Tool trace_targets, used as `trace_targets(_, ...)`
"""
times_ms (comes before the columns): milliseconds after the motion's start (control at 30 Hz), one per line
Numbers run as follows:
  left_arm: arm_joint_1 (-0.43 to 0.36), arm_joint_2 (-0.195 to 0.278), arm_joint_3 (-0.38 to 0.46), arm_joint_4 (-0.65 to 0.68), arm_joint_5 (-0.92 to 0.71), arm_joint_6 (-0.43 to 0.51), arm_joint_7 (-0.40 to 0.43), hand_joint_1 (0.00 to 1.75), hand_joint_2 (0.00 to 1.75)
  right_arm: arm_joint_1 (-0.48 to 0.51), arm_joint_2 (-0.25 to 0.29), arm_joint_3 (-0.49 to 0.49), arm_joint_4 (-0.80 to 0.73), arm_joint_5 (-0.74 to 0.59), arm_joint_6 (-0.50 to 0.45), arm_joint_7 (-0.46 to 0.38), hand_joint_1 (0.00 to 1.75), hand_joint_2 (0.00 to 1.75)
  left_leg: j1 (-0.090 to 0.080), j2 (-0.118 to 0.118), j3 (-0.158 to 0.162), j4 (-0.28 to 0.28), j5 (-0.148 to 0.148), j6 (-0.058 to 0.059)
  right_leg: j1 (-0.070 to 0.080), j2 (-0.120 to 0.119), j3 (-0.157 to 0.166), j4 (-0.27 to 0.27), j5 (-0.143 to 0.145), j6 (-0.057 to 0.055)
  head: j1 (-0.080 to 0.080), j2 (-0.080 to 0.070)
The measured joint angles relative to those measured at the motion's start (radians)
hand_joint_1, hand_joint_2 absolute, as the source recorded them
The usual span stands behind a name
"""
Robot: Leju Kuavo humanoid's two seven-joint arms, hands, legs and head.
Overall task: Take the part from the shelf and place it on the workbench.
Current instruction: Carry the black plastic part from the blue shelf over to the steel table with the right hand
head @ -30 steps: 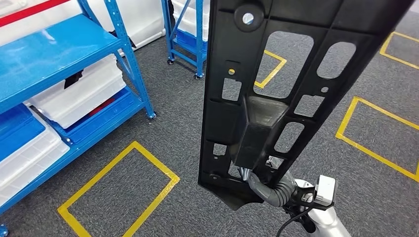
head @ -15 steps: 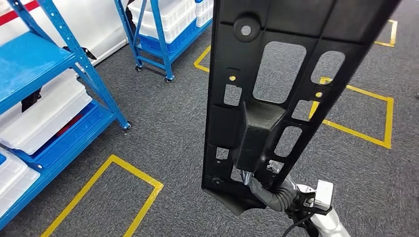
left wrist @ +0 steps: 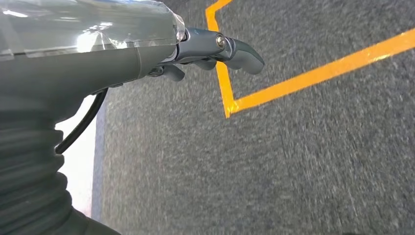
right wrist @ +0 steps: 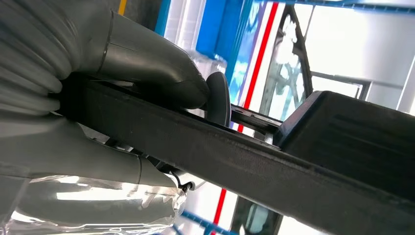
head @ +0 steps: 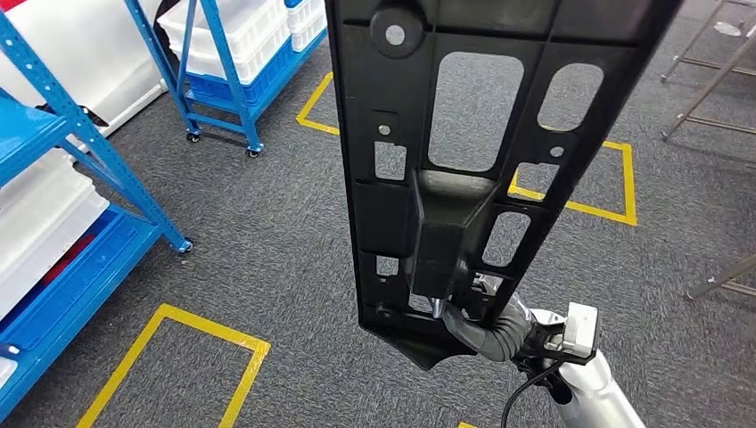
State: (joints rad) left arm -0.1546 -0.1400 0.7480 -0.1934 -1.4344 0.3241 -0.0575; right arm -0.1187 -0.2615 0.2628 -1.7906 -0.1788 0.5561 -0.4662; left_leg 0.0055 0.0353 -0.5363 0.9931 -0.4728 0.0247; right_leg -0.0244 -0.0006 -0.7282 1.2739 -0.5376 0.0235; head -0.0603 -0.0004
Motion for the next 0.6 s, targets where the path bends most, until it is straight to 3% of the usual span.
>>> trace_targets(67,0.002,-0.001,0.000,0.000,0.003,0.000,0.002,0.00,1.75,-0.003,0.000,0.002,-0.002,0.000,-0.004,-0.001,1.75,1.75,-0.001,0.023,0.003,0.003,-0.006,-0.007,-0.001,-0.036,0.074,-0.134,0.057,0.001,0.000,0.000)
trace_targets(133,0.004,-0.001,0.001,0.000,0.005,0.000,0.002,0.00,1.75,-0.009,0.000,0.004,-0.004,-0.001,-0.007,-0.003,1.75,1.75,-0.007,0.042,0.005,0.006,-0.014,-0.017,0.006,-0.069,0.125,-0.233,0.082,-0.007,0.000,0.000)
trace_targets(167,0.006,-0.001,0.001,0.000,0.005,0.000,0.004,0.00,1.75,-0.011,0.000,0.005,-0.005,-0.001,-0.007,-0.004,1.75,1.75,-0.009,0.051,0.007,0.006,-0.017,-0.022,0.010,-0.072,0.129,-0.245,0.078,-0.012,0.000,0.000)
trace_targets(233,0.009,-0.001,0.001,0.000,0.008,-0.003,0.018,0.00,1.75,-0.014,0.000,0.007,-0.006,-0.004,-0.008,-0.005,1.75,1.75,-0.010,0.067,0.012,0.004,-0.021,-0.033,0.013,-0.049,0.126,-0.248,0.080,-0.024,0.000,0.000)
trace_targets(267,0.011,-0.001,0.002,0.000,0.014,-0.006,0.028,0.00,1.75,-0.017,0.000,0.009,-0.007,-0.006,-0.008,-0.005,1.75,1.75,-0.007,0.058,0.013,0.010,-0.030,-0.039,0.012,-0.038,0.127,-0.252,0.082,-0.030,0.000,0.000)
trace_targets(333,0.022,0.000,0.012,0.000,0.035,-0.009,0.047,0.00,1.75,-0.033,0.000,0.015,-0.004,-0.012,-0.007,-0.007,1.75,1.75,-0.002,0.013,-0.014,0.080,-0.076,-0.048,0.008,-0.018,0.129,-0.258,0.086,-0.043,0.000,0.000)
trace_targets(367,0.031,0.000,0.021,0.000,0.048,-0.009,0.054,0.00,1.75,-0.043,0.000,0.019,-0.001,-0.015,-0.007,-0.007,1.75,1.75,-0.001,-0.012,-0.044,0.146,-0.111,-0.050,0.008,-0.007,0.129,-0.258,0.086,-0.047,0.000,0.000)
trace_targets(433,0.050,0.000,0.042,0.000,0.078,-0.008,0.064,0.00,1.75,-0.067,-0.001,0.025,0.014,-0.020,-0.007,-0.001,1.75,1.75,-0.001,-0.028,-0.113,0.281,-0.161,-0.050,0.011,0.020,0.129,-0.257,0.087,-0.051,0.000,0.000)
trace_targets(467,0.058,0.000,0.053,0.000,0.091,-0.008,0.069,0.00,1.75,-0.080,-0.001,0.028,0.024,-0.022,-0.008,0.004,1.75,1.75,-0.002,-0.030,-0.131,0.309,-0.159,-0.048,0.012,0.034,0.129,-0.257,0.087,-0.052,0.000,0.000)
trace_targets(500,0.063,0.000,0.063,0.000,0.099,-0.009,0.073,0.00,1.75,-0.093,-0.001,0.030,0.034,-0.022,-0.010,0.009,1.75,1.75,-0.002,-0.033,-0.132,0.296,-0.136,-0.046,0.013,0.049,0.129,-0.255,0.087,-0.052,0.000,0.000)
trace_targets(533,0.067,0.000,0.070,0.000,0.103,-0.012,0.076,0.00,1.75,-0.104,-0.001,0.031,0.041,-0.022,-0.012,0.012,1.75,1.75,-0.002,-0.040,-0.113,0.243,-0.097,-0.041,0.014,0.062,0.130,-0.254,0.086,-0.051,0.000,0.000)
trace_targets(600,0.069,0.000,0.078,0.000,0.097,-0.018,0.084,0.00,1.75,-0.121,-0.001,0.032,0.048,-0.020,-0.018,0.013,1.75,1.75,-0.001,-0.084,-0.058,0.098,-0.024,-0.031,0.014,0.083,0.129,-0.250,0.085,-0.047,0.000,0.000)
